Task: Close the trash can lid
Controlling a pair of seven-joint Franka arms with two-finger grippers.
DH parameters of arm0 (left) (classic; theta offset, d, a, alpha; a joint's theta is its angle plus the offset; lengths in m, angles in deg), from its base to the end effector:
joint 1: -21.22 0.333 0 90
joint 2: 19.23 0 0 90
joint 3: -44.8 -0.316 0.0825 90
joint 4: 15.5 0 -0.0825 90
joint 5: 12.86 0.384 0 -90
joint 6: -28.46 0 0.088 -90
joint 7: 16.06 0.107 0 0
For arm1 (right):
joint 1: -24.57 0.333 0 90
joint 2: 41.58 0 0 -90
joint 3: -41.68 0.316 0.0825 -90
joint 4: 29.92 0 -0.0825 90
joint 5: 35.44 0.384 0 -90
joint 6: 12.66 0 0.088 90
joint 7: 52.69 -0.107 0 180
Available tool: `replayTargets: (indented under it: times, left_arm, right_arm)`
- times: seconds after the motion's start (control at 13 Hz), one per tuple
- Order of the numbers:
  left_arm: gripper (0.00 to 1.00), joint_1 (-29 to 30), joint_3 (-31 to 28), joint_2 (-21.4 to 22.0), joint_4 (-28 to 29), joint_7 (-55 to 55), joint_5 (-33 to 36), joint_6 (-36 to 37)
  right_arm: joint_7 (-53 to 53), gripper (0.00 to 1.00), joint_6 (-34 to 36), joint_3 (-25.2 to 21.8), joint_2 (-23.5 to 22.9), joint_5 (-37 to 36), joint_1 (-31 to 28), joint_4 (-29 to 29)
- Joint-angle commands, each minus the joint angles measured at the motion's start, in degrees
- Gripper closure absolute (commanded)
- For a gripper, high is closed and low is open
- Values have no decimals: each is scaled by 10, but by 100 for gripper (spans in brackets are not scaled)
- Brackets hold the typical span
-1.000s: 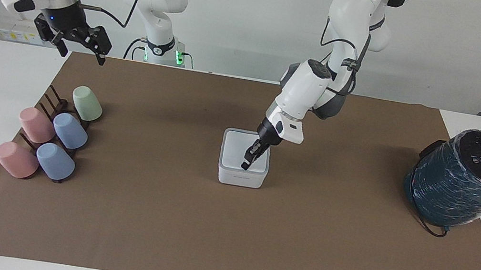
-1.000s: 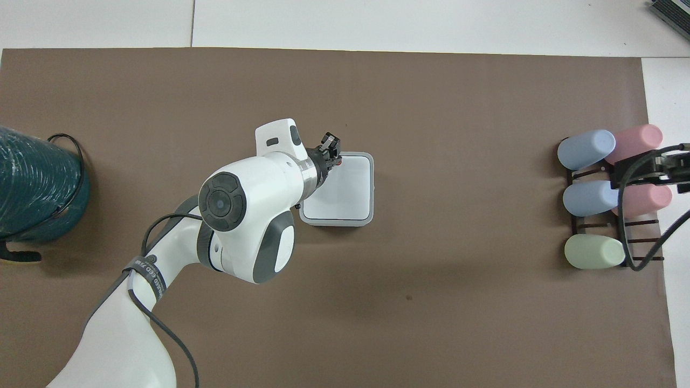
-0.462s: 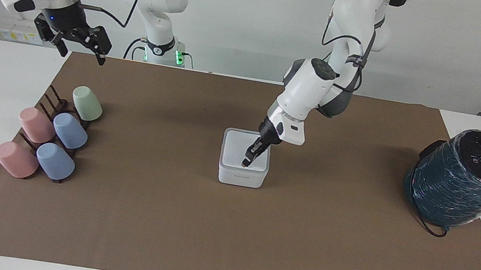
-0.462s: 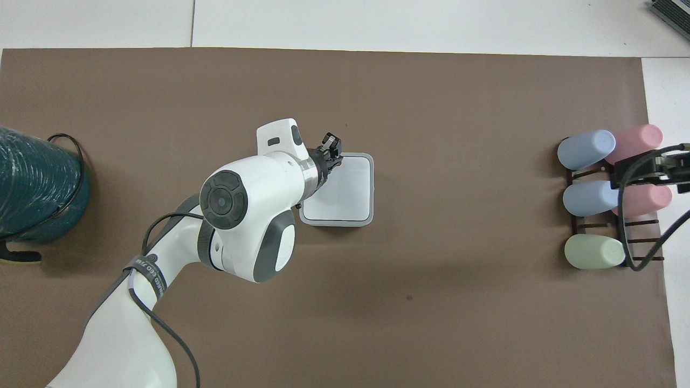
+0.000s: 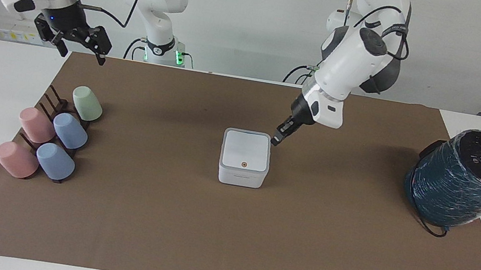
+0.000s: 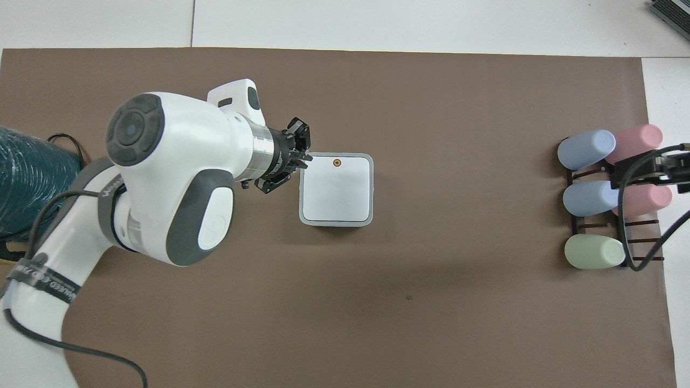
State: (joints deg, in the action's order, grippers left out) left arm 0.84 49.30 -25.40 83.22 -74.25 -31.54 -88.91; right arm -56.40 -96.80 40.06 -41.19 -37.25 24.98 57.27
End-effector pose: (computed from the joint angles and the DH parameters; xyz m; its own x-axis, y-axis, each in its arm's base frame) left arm 0.5541 -0.2740 0.5370 0.7710 0.6141 -0.1688 0.6312 -0.7017 0.3303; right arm 0.5419 -0.0152 0.6424 0.9951 -0.0889 -0.0442 -0.0874 -0.9956 0.0343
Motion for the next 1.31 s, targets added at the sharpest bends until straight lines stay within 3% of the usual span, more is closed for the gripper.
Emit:
replayTargets:
  times: [0.0, 0.31, 0.46, 0.69, 0.77, 0.92, 1.08, 1.23]
  left_arm:
    - [83, 60, 1, 54, 4, 144, 16, 97]
    - [83, 151, -1, 89, -31, 402, 92, 227]
    - [83, 205, -2, 90, -50, 527, 101, 260]
    - [79, 218, -2, 96, -72, 651, 173, 279]
    - [74, 218, 1, 104, -71, 657, 182, 280]
    - [50, 215, 2, 111, -61, 655, 184, 282]
    - [35, 209, 3, 114, -57, 655, 197, 290]
    - [4, 208, 5, 114, -57, 655, 197, 290]
  right_arm:
    - [5, 0, 3, -1, 8, 7, -1, 8]
    - [5, 0, 3, -1, 8, 7, -1, 8]
    - [5, 0, 3, -1, 8, 7, -1, 7]
    - [8, 0, 12, -1, 9, 8, -1, 10]
    - [7, 0, 16, 5, 12, 12, 2, 11]
    - [7, 0, 0, 11, 11, 13, -1, 11]
    - [6, 0, -63, 10, 22, 13, -6, 45]
    - [3, 0, -87, 10, 25, 13, -6, 57]
